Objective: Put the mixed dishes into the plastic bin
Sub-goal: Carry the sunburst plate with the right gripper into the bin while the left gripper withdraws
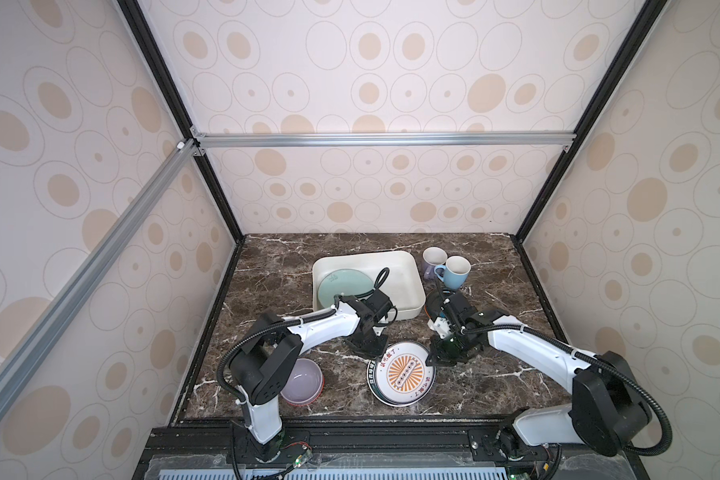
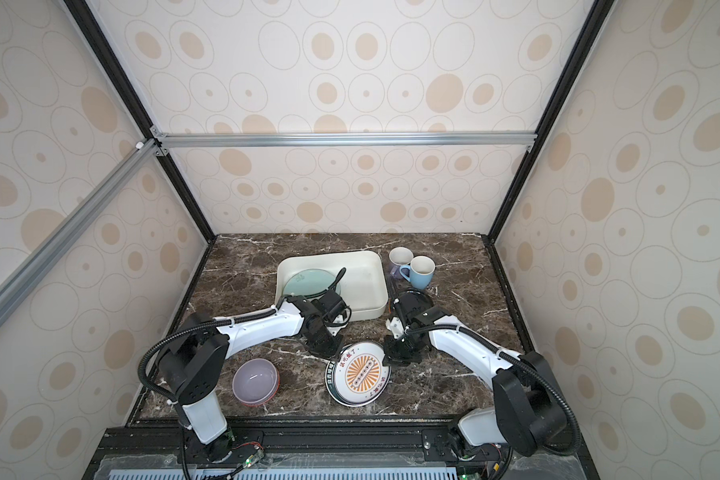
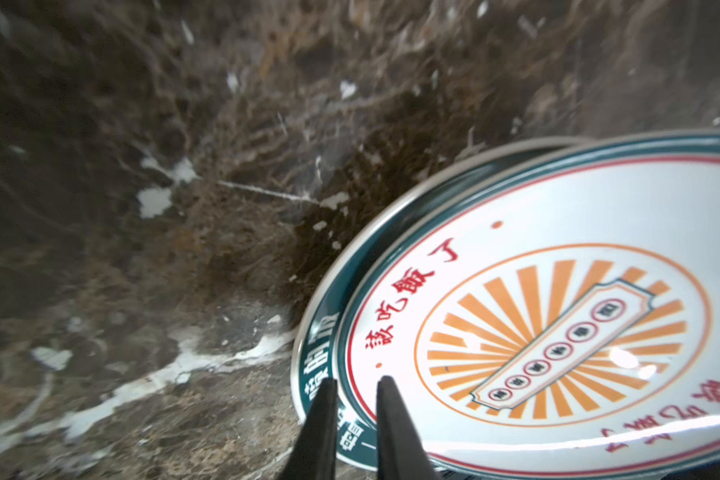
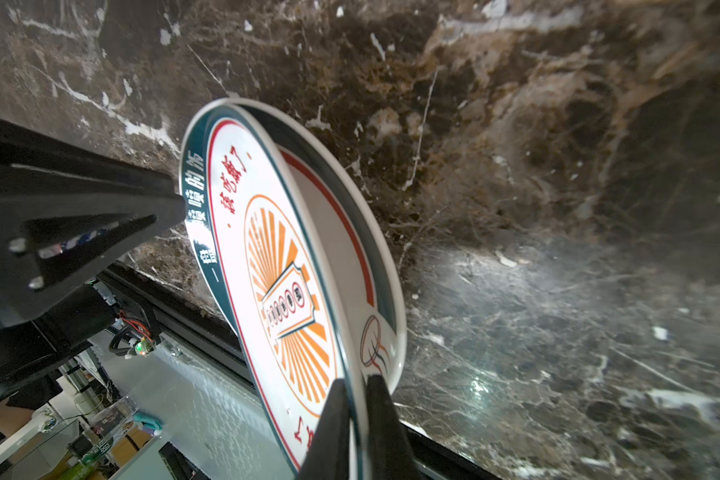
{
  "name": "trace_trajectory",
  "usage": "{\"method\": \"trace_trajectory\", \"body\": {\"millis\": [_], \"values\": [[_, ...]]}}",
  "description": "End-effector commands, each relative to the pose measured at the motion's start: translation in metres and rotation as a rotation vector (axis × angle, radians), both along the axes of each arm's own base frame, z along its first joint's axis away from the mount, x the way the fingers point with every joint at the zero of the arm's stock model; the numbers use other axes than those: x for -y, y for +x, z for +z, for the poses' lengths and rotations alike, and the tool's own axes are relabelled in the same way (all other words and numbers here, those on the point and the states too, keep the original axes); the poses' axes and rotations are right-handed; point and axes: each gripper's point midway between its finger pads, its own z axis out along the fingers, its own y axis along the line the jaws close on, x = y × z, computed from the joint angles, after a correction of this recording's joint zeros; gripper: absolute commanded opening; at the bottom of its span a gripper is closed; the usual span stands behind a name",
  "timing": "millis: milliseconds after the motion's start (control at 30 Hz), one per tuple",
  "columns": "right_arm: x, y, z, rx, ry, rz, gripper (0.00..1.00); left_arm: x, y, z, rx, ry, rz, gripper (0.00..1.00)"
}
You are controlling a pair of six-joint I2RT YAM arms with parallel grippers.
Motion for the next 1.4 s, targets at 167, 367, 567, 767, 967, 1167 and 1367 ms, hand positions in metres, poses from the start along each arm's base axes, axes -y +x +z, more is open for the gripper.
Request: {"method": "trace_trajectory", "body": {"millis": [167,367,567,767,967,1167,1367], "values": [[0.011,0.004,0.026,0.004,-0.024,0.018,0.00,-0.024,0.051,0.078,0.168,-0.002,0.041,0.53],[0.002,0.019,0.054,0.032,0.012,0.038,0.00,-0.046,0.092,0.122,0.267,-0.016,0.120,0.86],[-0.012,0.046,0.096,0.102,0.049,0.061,0.00,-0.079,0.132,0.175,0.406,-0.066,0.263,0.99],[-0.044,0.099,0.117,0.174,0.120,0.079,0.00,-0.134,0.164,0.204,0.520,-0.058,0.463,0.99],[-0.080,0.170,0.113,0.231,0.180,0.061,0.00,-0.174,0.177,0.200,0.541,-0.035,0.555,0.99],[-0.122,0.233,0.098,0.220,0.266,0.070,0.00,-0.190,0.190,0.206,0.573,-0.061,0.620,0.99],[-0.147,0.269,0.062,0.176,0.301,0.069,0.00,-0.195,0.199,0.199,0.588,-0.082,0.633,0.99]]}}
